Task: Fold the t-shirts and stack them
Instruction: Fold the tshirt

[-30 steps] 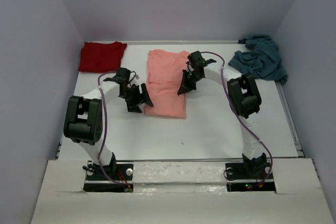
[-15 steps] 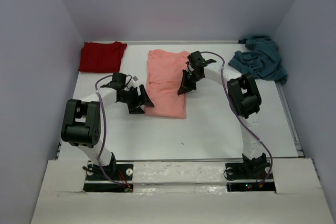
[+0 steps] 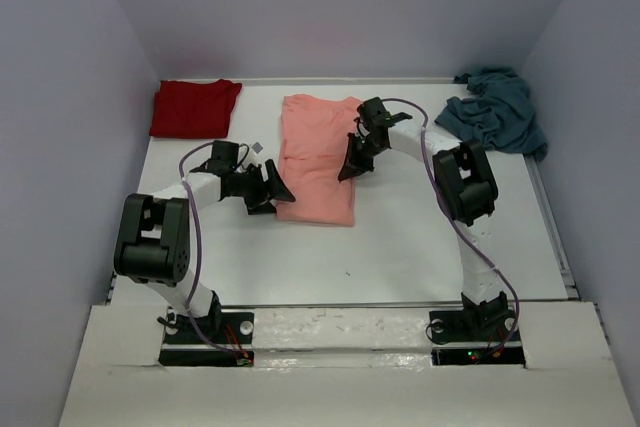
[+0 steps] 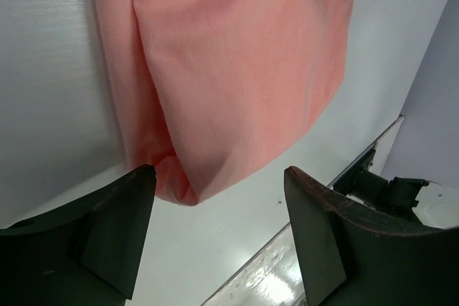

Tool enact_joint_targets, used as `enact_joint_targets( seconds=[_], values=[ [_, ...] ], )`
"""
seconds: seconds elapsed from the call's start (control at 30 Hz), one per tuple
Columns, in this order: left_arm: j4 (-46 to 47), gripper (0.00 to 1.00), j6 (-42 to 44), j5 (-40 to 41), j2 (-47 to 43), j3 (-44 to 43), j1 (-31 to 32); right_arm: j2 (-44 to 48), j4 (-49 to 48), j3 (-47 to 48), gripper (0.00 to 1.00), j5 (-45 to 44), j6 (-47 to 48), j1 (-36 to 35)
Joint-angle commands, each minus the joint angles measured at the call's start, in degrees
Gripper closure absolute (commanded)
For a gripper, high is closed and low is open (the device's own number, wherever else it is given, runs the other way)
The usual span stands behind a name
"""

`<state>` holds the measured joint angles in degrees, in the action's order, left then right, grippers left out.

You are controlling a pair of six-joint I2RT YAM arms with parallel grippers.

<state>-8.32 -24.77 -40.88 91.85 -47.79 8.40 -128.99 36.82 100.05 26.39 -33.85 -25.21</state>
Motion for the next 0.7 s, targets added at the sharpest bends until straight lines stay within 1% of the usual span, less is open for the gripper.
enact_joint_targets(
  seconds=[0.0,0.2,0.23,0.33,0.47,0.67],
  values=[
    [4.6,0.19,-1.6,-3.2,-0.9,0.7,-0.2,-0.6,-1.2,1.2,1.0,0.3,0.8,-0.3],
    [6.8,0.2,-2.6,-4.5,0.0,1.3,-0.2,-0.7,-1.2,1.1,1.0,0.3,0.8,-0.3],
    [7.0,0.28,-2.6,-4.9,0.0,1.2,-0.3,-0.7,-1.1,1.0,1.0,0.3,0.8,-0.3],
    [6.9,0.37,-2.7,-6.0,0.2,1.5,-0.2,-0.7,-1.1,1.2,1.0,0.2,0.9,-0.3],
    [5.7,0.38,-2.4,-7.1,1.2,1.9,-0.2,-1.2,-1.0,1.4,1.0,0.4,0.6,-0.3],
    [0.4,0.32,-0.2,-8.4,3.0,1.3,-0.2,-1.3,-0.9,1.3,1.0,0.2,0.8,-0.3]
  ],
)
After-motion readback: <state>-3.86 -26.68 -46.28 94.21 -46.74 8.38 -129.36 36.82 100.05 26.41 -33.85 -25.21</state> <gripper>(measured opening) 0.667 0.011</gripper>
